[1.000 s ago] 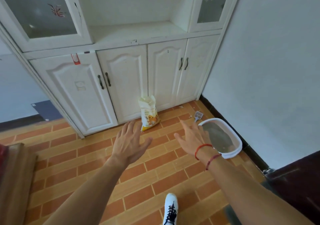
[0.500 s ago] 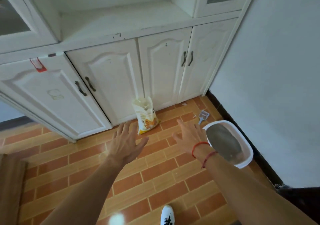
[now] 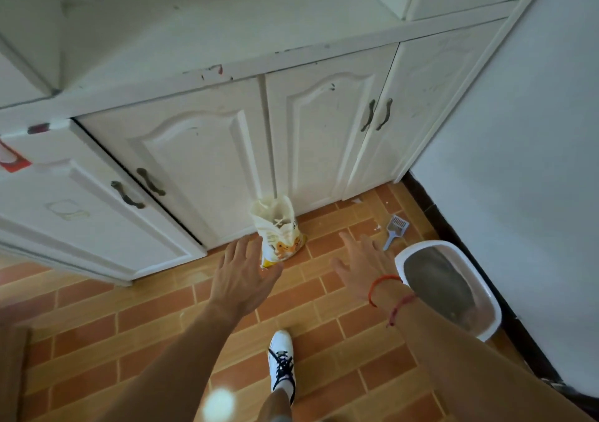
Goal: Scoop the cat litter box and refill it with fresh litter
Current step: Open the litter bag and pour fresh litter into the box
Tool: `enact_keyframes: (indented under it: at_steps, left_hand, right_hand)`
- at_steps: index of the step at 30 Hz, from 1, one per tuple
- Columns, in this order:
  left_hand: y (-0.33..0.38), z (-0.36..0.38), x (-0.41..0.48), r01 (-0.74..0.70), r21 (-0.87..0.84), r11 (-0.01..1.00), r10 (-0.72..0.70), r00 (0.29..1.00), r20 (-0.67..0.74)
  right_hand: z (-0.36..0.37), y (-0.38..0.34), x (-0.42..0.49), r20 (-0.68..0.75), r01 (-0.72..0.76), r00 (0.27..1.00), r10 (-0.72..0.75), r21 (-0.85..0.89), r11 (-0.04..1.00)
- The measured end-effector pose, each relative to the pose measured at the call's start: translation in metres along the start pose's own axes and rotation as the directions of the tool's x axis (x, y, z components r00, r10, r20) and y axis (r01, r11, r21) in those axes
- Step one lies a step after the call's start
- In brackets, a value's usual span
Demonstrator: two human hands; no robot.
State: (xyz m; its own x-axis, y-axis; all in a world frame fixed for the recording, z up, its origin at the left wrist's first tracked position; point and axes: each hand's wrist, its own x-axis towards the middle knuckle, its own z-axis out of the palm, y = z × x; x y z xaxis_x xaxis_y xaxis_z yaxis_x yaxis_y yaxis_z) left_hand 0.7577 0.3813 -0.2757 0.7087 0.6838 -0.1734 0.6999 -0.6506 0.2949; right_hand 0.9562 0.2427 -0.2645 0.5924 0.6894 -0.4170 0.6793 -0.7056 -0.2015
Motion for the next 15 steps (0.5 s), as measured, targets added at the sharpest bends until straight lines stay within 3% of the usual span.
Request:
enact_keyframes:
  at_steps: [6, 15]
  left_hand:
    - [-0.025, 0.026, 0.071, 0.018, -0.058, 0.998, -0.015, 0.999, 0.039]
    - [-0.029, 0.047, 0.120, 0.122, -0.112, 0.986, -0.109, 0.987, 0.120]
  right_hand:
    - [0.005, -0.016, 0.074, 0.034, -0.033, 0.999, 0.033, 0.001, 0.999]
    - [0.005, -0.026, 0.148, 0.089, -0.021, 0.996, 0.008, 0.150, 0.988]
